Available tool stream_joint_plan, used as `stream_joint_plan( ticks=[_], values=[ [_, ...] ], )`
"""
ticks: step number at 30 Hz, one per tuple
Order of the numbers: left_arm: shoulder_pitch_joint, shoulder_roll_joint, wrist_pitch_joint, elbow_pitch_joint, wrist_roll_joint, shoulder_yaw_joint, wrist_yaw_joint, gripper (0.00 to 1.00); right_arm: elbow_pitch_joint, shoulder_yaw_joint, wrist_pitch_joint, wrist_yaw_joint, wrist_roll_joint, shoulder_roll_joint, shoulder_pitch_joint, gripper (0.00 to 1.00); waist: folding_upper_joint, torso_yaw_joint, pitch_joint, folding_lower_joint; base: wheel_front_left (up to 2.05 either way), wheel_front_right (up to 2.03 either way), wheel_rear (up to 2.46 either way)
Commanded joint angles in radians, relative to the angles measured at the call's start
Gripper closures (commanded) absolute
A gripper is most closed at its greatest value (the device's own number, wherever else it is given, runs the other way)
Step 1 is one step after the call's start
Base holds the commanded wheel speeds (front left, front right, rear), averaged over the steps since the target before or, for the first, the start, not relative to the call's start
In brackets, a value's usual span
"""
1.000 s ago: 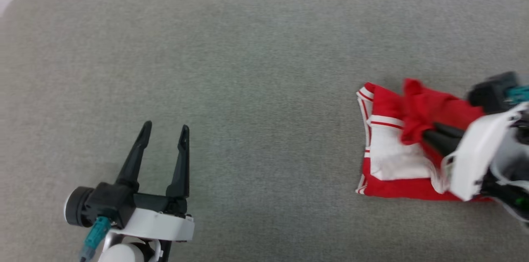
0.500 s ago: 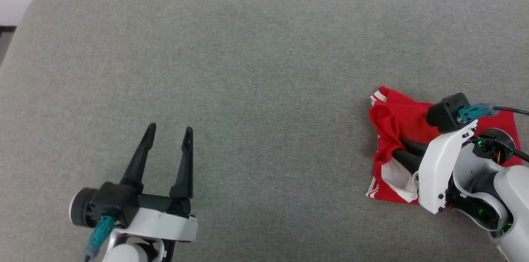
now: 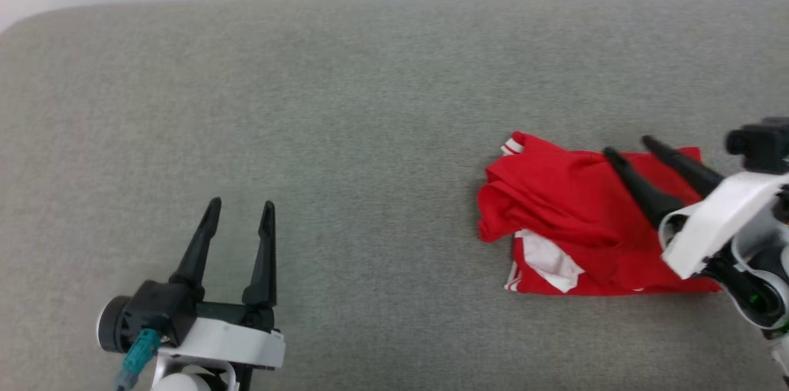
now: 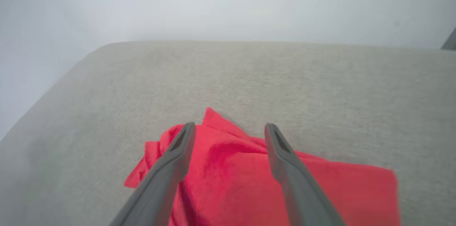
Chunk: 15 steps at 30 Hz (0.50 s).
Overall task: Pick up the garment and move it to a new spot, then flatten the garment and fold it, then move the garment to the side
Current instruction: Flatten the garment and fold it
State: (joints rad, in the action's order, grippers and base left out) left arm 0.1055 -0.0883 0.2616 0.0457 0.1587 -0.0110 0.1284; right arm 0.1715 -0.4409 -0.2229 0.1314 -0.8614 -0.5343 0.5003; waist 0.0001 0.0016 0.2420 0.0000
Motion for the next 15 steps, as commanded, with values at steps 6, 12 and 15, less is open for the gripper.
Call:
stream_joint_plan(
  ticks=[6,12,15],
  values=[
    [-0.012,-0.011,0.004,0.037,0.022,0.004,0.002,0.0,0.15,-0.003,0.249,-0.001,0.034,-0.031,-0.026,0.0,-0.0001,-0.059,-0.03,0.0,0.0,0.0,0.0],
    [-0.031,-0.021,0.004,0.076,0.03,0.006,0.002,0.0,0.278,-0.023,0.438,-0.002,0.094,-0.035,-0.033,0.0,-0.0001,-0.079,-0.062,0.0,0.0,0.0,0.0],
    [-0.052,-0.024,0.004,0.084,0.035,0.019,0.002,0.0,0.31,0.01,0.475,-0.002,0.093,-0.008,-0.049,0.0,-0.0001,-0.087,-0.084,0.0,0.0,0.0,0.0]
  ],
)
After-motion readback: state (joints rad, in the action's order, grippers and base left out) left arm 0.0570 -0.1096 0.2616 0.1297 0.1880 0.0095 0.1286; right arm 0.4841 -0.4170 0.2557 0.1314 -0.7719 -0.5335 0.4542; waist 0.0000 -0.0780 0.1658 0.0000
